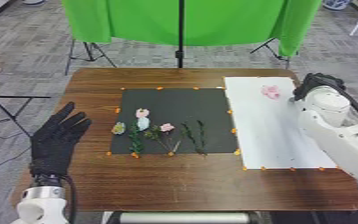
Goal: Arrange flowers
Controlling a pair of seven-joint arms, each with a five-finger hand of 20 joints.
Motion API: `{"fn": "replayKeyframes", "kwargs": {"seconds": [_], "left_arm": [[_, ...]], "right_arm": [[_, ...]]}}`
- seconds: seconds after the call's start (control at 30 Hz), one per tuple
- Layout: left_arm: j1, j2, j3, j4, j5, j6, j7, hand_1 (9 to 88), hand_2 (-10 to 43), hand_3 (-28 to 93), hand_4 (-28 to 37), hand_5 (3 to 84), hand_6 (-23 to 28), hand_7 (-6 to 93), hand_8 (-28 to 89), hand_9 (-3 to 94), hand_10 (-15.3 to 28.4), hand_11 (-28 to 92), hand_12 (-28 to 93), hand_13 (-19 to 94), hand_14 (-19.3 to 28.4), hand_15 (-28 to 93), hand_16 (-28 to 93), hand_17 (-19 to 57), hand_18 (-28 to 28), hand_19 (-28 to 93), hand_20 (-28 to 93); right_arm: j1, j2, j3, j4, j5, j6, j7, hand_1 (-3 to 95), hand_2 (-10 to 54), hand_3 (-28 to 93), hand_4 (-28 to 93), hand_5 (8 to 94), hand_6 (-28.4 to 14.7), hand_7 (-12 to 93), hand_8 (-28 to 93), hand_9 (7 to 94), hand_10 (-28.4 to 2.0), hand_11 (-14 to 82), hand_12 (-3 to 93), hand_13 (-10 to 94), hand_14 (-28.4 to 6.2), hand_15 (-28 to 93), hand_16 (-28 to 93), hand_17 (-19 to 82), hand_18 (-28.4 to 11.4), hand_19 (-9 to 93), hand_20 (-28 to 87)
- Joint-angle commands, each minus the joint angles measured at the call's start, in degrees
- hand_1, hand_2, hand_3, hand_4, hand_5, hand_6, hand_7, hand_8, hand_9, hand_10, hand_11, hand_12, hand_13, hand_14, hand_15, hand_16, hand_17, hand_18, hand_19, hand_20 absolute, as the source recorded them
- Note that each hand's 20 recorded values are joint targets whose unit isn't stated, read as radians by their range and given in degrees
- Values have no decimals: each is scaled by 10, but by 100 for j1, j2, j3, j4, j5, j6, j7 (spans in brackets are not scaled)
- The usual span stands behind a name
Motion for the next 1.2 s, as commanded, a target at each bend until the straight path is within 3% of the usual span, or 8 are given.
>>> {"fn": "replayKeyframes", "kwargs": {"seconds": [0.03, 0.3, 0.6, 0.87, 0.9, 1.07, 1.1, 1.2], "left_arm": [[-72, 22, 128, 189, -102, 11, -71, 254, 90, 761, -204, 410, 109, 130, -85, 385, 209, 296, 133, 268, 261, 560, -76, -79, 232, 498, 253], [-90, 44, 168, 196, -115, 2, -97, 254, 91, 761, -204, 410, 109, 130, -85, 386, 209, 296, 132, 268, 260, 560, -76, -78, 232, 498, 254], [0, 108, 154, 150, -181, 65, 55, 254, 90, 762, -204, 409, 110, 130, -85, 386, 209, 296, 132, 266, 262, 560, -76, -78, 232, 499, 254], [256, 251, 116, 103, -430, 253, 299, 254, 91, 762, -202, 410, 110, 131, -85, 386, 209, 297, 132, 267, 261, 560, -76, -78, 232, 498, 254], [274, 376, 165, 102, -526, 313, 384, 254, 91, 762, -203, 410, 110, 130, -85, 386, 209, 297, 132, 267, 261, 561, -76, -78, 232, 498, 254], [386, 427, 180, 56, -604, 380, 482, 254, 90, 763, -204, 410, 110, 131, -86, 386, 209, 298, 132, 268, 261, 561, -76, -78, 232, 498, 254], [357, 604, 274, 67, -777, 440, 645, 253, 90, 763, -204, 410, 110, 131, -86, 386, 209, 298, 132, 268, 262, 562, -76, -78, 232, 498, 254], [282, 560, 323, 85, -724, 383, 588, 254, 91, 762, -204, 410, 110, 132, -86, 386, 209, 298, 132, 268, 262, 562, -77, -78, 232, 499, 254]], "right_arm": [[-74, -479, -175, 200, -184, -145, -61, 335, -95, 829, -283, 457, 16, 150, -132, 482, -185, 176, 131, 430, -157, 753, 41, 172, -224, 911, 555], [-100, -661, -82, 410, 33, -249, 208, 354, -95, 821, -283, 490, 33, 158, -137, 527, -167, 168, 132, 461, -148, 736, 44, 187, -231, 911, 558], [-379, -429, -437, 335, -433, 1018, -78, 584, -95, 643, -283, 862, 46, 171, 3, 929, -44, 139, 296, 789, -23, 669, 190, 334, -217, 932, 555], [-393, -309, -501, -580, -576, 2057, -637, 603, -95, 653, -283, 892, 26, 166, 17, 937, -46, 180, 293, 818, -19, 672, 195, 370, -219, 932, 569], [-397, -322, -516, -727, -609, 2159, -722, 597, -95, 665, -283, 893, 25, 164, 19, 937, -47, 182, 293, 818, -19, 672, 196, 371, -221, 932, 570], [-141, -780, -879, -1248, -513, 2060, -1259, 584, -95, 692, -283, 895, 20, 161, 25, 937, -50, 188, 291, 817, -23, 674, 199, 372, -223, 932, 574], [-190, -929, -838, -1289, -609, 1954, -1371, 581, -95, 698, -283, 895, 19, 161, 26, 937, -50, 189, 290, 817, -24, 675, 200, 373, -224, 932, 574], [-184, -1263, -1139, -1446, -589, 1735, -1569, 577, -95, 705, -283, 895, 19, 160, 29, 937, -50, 189, 289, 814, -26, 682, 202, 371, -225, 932, 577]]}}
